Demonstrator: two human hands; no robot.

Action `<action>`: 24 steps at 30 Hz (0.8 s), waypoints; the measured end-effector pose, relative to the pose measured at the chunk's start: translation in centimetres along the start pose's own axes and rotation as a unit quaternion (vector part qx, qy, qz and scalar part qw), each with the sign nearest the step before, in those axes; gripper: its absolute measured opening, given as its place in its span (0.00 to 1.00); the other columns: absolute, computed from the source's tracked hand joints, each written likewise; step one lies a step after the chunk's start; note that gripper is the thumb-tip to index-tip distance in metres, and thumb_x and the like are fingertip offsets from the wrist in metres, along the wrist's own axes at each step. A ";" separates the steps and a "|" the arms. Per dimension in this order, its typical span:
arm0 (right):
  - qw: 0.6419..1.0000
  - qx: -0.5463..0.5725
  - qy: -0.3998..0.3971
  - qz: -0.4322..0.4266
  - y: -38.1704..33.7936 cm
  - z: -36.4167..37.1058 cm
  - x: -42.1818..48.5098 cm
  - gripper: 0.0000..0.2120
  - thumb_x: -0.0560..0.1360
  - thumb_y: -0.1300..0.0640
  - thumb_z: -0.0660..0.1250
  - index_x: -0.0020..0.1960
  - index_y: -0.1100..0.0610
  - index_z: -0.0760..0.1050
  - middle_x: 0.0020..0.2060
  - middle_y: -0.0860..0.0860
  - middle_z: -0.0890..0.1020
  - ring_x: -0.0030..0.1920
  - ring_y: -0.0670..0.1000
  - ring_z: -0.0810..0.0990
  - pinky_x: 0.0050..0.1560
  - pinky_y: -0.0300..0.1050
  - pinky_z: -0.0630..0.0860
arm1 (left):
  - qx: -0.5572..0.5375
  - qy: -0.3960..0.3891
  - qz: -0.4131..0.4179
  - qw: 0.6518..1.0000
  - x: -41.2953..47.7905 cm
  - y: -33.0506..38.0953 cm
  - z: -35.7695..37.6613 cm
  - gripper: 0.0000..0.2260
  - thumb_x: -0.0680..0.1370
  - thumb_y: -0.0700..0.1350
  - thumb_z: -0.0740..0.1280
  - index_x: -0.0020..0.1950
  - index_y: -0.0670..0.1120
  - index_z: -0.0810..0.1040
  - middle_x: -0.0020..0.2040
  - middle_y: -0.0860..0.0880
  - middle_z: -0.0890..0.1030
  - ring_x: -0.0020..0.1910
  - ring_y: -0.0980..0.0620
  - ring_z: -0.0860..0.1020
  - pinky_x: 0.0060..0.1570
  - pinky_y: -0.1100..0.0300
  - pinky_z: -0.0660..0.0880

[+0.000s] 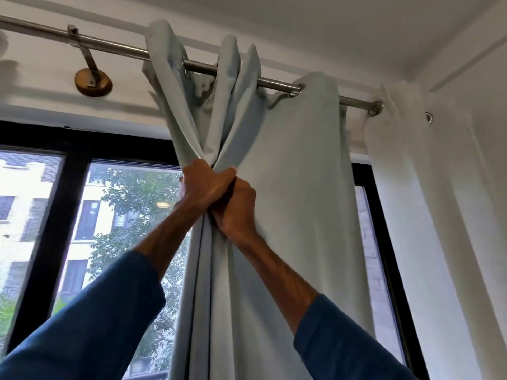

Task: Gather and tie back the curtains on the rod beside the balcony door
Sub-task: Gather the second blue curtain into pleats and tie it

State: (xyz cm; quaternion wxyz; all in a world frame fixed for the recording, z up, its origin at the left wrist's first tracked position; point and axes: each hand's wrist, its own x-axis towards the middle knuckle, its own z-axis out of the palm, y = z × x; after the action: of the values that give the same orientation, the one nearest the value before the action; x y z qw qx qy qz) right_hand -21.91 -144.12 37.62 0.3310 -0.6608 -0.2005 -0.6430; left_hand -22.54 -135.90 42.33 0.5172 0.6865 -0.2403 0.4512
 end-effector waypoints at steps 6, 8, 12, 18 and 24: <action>0.991 0.014 -0.128 0.017 1.8 -6.1 -0.9 0.11 0.72 0.53 0.77 0.52 0.56 0.87 0.45 0.50 0.88 0.47 0.49 0.87 0.49 0.53 0.84 | 0.096 0.027 0.067 0.993 0.7 -1.3 0.3 0.15 0.75 0.40 0.68 0.55 0.31 0.75 0.56 0.28 0.78 0.57 0.27 0.76 0.51 0.45 0.75; 0.997 -0.058 0.044 -0.022 3.6 -10.1 0.6 0.15 0.71 0.50 0.78 0.53 0.56 0.86 0.49 0.50 0.86 0.50 0.48 0.85 0.54 0.52 0.82 | 0.115 0.031 0.095 0.988 0.8 -2.1 0.5 0.13 0.76 0.40 0.66 0.53 0.30 0.74 0.55 0.26 0.77 0.56 0.26 0.76 0.52 0.42 0.74; 0.928 -0.245 0.263 0.102 7.9 -18.3 5.2 0.42 0.68 0.38 0.76 0.72 0.63 0.70 0.69 0.60 0.72 0.71 0.60 0.69 0.72 0.54 0.66 | 0.116 0.036 0.114 0.986 1.1 -2.5 0.8 0.13 0.77 0.40 0.66 0.52 0.30 0.73 0.54 0.27 0.77 0.54 0.26 0.76 0.51 0.42 0.74; 0.955 -0.065 0.126 0.261 11.7 -17.0 6.6 0.41 0.59 0.27 0.74 0.61 0.54 0.79 0.55 0.49 0.84 0.57 0.52 0.83 0.61 0.49 0.79 | 0.128 0.048 0.125 0.983 1.0 -2.7 1.0 0.12 0.78 0.41 0.65 0.51 0.31 0.74 0.53 0.28 0.77 0.54 0.27 0.76 0.50 0.44 0.74; 0.957 -0.147 0.199 0.150 8.1 -13.0 8.0 0.11 0.75 0.60 0.68 0.56 0.63 0.80 0.55 0.60 0.82 0.59 0.62 0.79 0.58 0.47 0.72 | 0.158 0.038 0.147 0.976 1.7 -3.4 1.0 0.13 0.79 0.42 0.65 0.50 0.31 0.74 0.53 0.28 0.77 0.53 0.27 0.77 0.49 0.45 0.74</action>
State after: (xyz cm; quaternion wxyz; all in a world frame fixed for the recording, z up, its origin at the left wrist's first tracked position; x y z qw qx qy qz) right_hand -24.91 -160.15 43.44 0.3560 -0.5831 0.0675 -0.7272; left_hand -18.66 -135.45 42.08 0.3389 0.6989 -0.2445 0.5805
